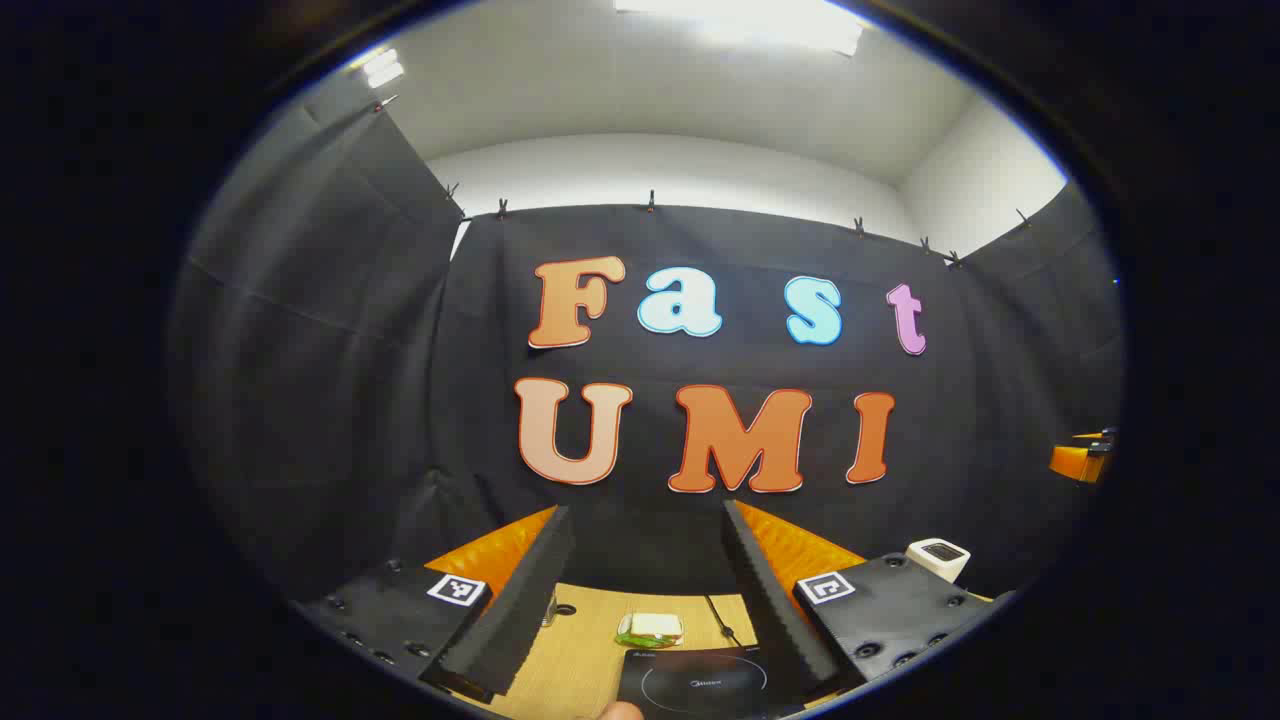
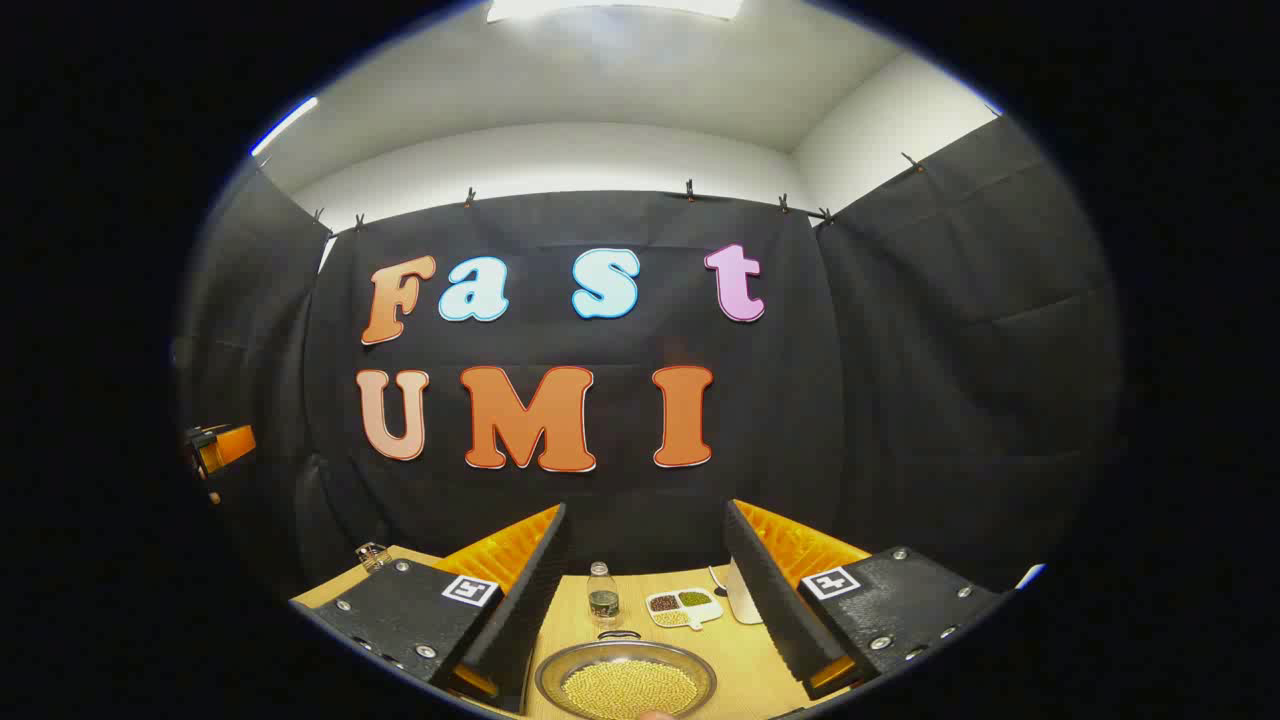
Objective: First push the handle of the pot to place it horizontally, then grasp the pot with both hands and set it on the induction cooktop.
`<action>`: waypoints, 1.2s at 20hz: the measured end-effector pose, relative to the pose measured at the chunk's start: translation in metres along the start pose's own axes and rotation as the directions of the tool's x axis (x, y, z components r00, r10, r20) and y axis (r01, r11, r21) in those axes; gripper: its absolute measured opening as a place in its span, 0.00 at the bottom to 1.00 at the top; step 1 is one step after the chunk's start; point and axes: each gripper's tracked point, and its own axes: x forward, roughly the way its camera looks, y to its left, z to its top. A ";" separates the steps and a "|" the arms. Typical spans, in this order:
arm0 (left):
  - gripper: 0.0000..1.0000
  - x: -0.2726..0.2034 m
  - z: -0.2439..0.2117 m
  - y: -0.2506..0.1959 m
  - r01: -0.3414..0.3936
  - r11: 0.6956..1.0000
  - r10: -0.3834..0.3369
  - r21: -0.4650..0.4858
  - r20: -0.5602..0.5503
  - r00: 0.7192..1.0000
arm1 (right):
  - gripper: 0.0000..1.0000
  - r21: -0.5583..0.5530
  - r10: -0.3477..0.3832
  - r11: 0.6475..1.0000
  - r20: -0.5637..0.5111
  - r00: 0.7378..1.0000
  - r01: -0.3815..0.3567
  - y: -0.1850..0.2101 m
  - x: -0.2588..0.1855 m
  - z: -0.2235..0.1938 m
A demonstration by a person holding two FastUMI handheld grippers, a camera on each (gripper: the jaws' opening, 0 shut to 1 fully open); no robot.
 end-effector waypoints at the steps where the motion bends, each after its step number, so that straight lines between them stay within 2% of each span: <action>1: 0.98 -0.001 0.000 0.000 -0.001 1.000 0.001 -0.001 -0.001 1.000 | 1.00 0.002 0.003 1.000 -0.002 1.000 -0.003 0.001 0.000 -0.001; 2: 0.99 0.001 -0.001 0.000 -0.001 1.000 0.001 -0.002 0.000 1.000 | 0.95 0.003 0.007 1.000 -0.005 1.000 -0.007 0.003 0.001 -0.001; 6: 0.99 0.001 -0.002 0.001 0.001 1.000 -0.001 0.001 -0.010 1.000 | 0.95 -0.005 0.012 1.000 -0.008 1.000 -0.012 0.005 0.002 -0.003; 7: 0.99 0.001 -0.002 0.001 0.003 1.000 -0.003 0.002 -0.011 1.000 | 1.00 -0.007 0.011 1.000 -0.006 1.000 -0.011 0.004 0.002 -0.002; 8: 0.98 0.001 -0.001 0.002 0.002 1.000 -0.002 0.001 -0.013 1.000 | 1.00 -0.007 0.011 1.000 -0.004 1.000 -0.011 0.004 0.002 -0.002; 9: 0.98 0.002 -0.001 0.001 0.004 1.000 -0.004 0.002 -0.016 1.000 | 0.95 -0.006 0.012 1.000 -0.004 1.000 -0.012 0.005 0.003 -0.002; 11: 0.99 0.002 0.000 0.002 0.004 1.000 -0.004 0.007 -0.016 1.000 | 0.95 -0.003 0.015 1.000 -0.008 1.000 -0.015 0.006 0.004 -0.003; 14: 0.99 0.003 0.001 0.003 0.004 1.000 -0.004 0.011 -0.007 1.000 | 0.95 -0.008 0.017 1.000 -0.013 1.000 -0.017 0.005 0.004 -0.006; 15: 0.99 0.004 0.001 0.003 0.005 1.000 -0.005 0.012 -0.006 1.000 | 1.00 -0.010 0.017 1.000 -0.015 1.000 -0.017 0.005 0.006 -0.006; 16: 0.99 0.004 0.001 0.002 0.008 1.000 -0.008 0.014 -0.007 1.000 | 0.95 -0.009 0.017 1.000 -0.014 1.000 -0.017 0.005 0.007 -0.006; 18: 0.99 0.004 0.001 0.003 0.009 1.000 -0.009 0.016 -0.011 1.000 | 0.95 0.001 0.017 1.000 -0.016 1.000 -0.017 0.002 0.007 -0.009; 19: 0.99 0.003 0.001 0.003 0.010 1.000 -0.010 0.017 -0.012 1.000 | 1.00 0.007 0.019 1.000 -0.018 1.000 -0.019 0.003 0.008 -0.009; 20: 0.99 0.003 0.002 0.003 0.008 1.000 -0.008 0.018 -0.012 1.000 | 0.95 0.013 0.021 1.000 -0.020 1.000 -0.021 0.002 0.009 -0.010; 24: 0.99 0.004 0.002 0.003 0.007 1.000 -0.006 0.014 -0.008 1.000 | 0.93 0.015 0.037 0.999 -0.022 0.999 -0.036 0.002 0.009 -0.014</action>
